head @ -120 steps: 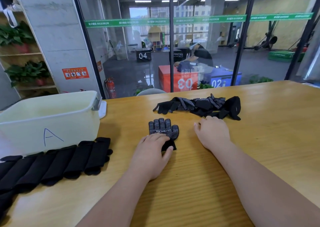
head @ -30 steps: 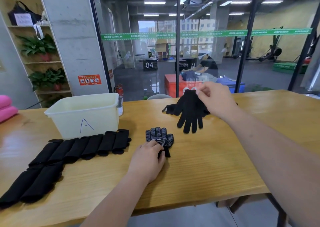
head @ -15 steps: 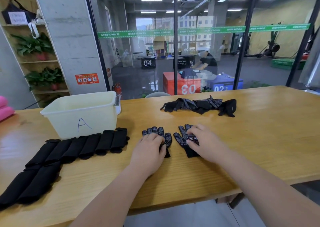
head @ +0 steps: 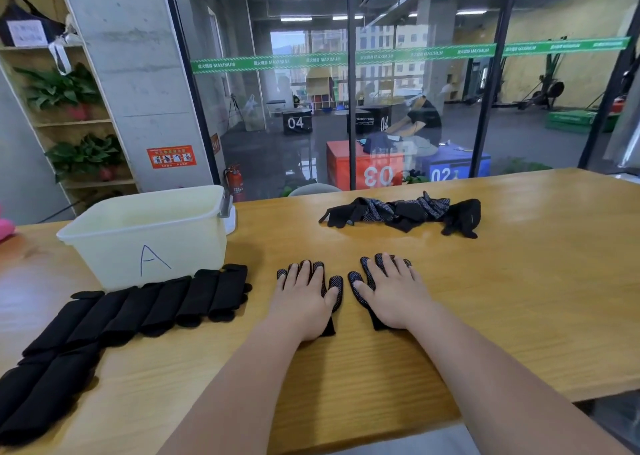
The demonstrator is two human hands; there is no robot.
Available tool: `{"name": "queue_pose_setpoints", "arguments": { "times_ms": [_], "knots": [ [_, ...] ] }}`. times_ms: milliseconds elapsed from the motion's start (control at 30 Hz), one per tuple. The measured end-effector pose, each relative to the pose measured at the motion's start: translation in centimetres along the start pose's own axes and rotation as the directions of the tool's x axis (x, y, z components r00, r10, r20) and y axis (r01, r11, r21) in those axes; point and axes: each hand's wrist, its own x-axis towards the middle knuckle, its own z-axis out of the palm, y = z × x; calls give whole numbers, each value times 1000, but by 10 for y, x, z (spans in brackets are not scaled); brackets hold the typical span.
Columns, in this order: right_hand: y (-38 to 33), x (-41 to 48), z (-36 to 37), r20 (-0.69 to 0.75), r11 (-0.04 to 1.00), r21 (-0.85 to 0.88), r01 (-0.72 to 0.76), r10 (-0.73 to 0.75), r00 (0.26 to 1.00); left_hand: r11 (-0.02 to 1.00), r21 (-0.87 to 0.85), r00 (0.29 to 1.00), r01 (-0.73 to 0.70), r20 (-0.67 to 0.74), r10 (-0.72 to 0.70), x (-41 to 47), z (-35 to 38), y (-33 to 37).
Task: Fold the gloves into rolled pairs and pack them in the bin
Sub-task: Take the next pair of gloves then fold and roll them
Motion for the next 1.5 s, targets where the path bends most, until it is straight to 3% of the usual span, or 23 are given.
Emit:
{"name": "queue_pose_setpoints", "arguments": {
  "times_ms": [267, 667, 767, 900, 967, 1067, 1167, 1267, 1400, 1500],
  "knots": [
    [2, 13, 2, 10, 999, -35, -13, 13, 1000, 999, 36, 1000, 18, 9, -18, 13, -2, -4],
    [-11, -41, 9, -24, 1000, -12, 20, -21, 1000, 1000, 16, 1000, -23, -11, 24, -34, 1, -9],
    [-13, -54, 8, -92, 995, 69, 70, -63, 994, 997, -2, 981, -81, -175, 79, -53, -2, -8],
    [-6, -71, 2, -295, 979, 118, 165, -124, 947, 986, 42, 869, -159, -468, 160, -77, -11, -14],
    [-3, -82, 1, -327, 980, 84, 183, -146, 934, 979, 47, 877, -197, -437, 197, -86, -12, -20],
    [-8, -93, 4, -262, 978, 53, 203, -183, 948, 981, 20, 928, -195, -320, 191, -97, -11, -25],
    [-17, -96, 7, -215, 961, 133, 241, -209, 954, 987, 6, 927, -162, -343, 154, -102, -14, -27],
    [-21, -99, 11, -338, 954, 144, 263, -203, 919, 988, 26, 902, -149, -406, 147, -106, -18, -30],
    [-19, -100, 16, -348, 957, 125, 260, -203, 915, 992, -6, 948, -124, -297, 117, -110, -24, -33],
    [-20, -100, 17, -340, 947, 155, 283, -218, 915, 995, 23, 945, -97, -311, 99, -107, -26, -32]
  ]
}}
